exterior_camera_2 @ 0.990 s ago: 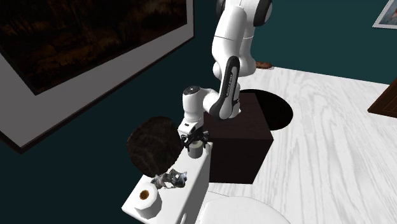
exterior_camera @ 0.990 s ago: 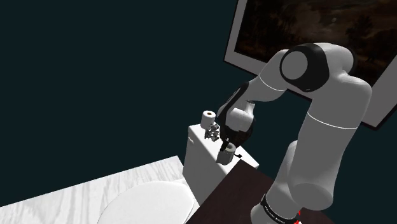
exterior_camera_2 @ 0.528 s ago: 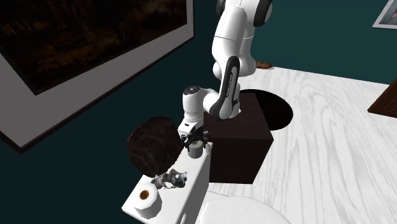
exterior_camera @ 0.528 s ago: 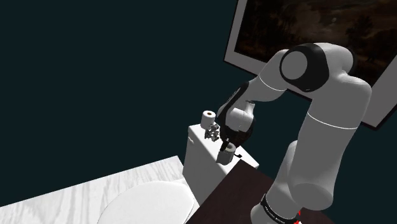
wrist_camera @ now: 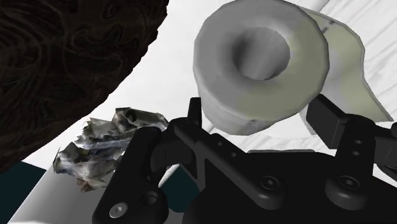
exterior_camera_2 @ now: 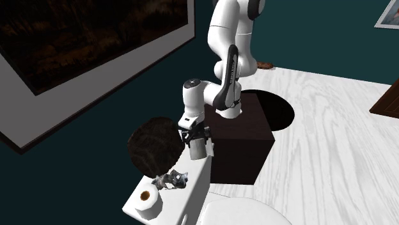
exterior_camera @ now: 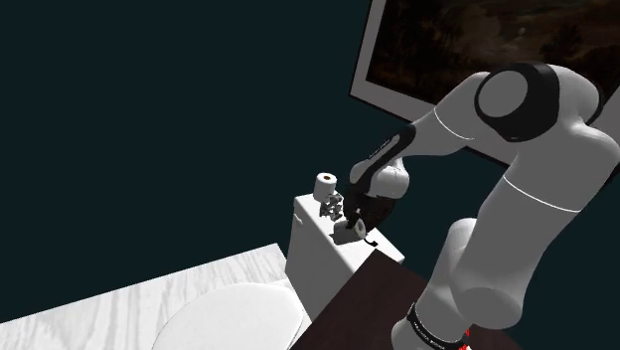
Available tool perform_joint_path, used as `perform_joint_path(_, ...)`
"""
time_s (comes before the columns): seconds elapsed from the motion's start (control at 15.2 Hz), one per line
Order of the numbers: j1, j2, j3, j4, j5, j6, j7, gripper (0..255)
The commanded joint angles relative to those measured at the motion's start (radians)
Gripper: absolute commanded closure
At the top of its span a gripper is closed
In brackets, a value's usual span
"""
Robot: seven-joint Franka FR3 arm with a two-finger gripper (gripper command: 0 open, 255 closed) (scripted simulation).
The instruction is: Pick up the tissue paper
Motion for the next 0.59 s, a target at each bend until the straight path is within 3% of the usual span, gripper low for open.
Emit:
perform_joint_path(0.0, -0.026, -0.052, 0.004, -0.004, -0.118, -0.027, 0.088, 255)
perform_joint_path(0.33, -0.105, -0.152, 0.056, 0.002, -0.278, -0.11, 0.209, 255)
perform_joint_path(0.53, -0.12, -0.172, 0.069, 0.005, -0.301, -0.13, 0.228, 255)
